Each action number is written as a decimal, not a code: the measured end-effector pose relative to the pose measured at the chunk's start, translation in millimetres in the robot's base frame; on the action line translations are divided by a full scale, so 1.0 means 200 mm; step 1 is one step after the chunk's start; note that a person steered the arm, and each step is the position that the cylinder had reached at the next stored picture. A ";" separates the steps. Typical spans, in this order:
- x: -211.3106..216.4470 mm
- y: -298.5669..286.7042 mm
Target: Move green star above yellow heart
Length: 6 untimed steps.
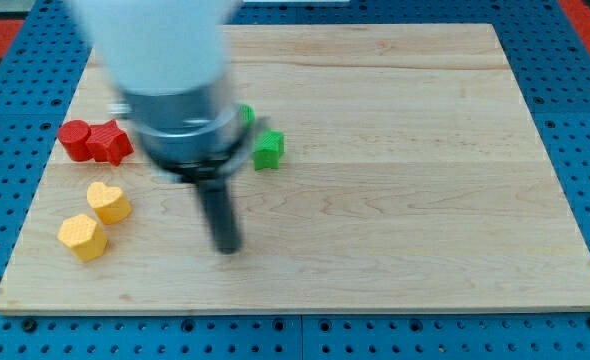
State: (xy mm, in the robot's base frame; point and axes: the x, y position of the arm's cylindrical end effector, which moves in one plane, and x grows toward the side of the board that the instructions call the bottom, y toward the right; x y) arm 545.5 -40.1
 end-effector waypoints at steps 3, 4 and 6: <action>-0.62 0.61; -0.65 0.31; -0.65 -0.32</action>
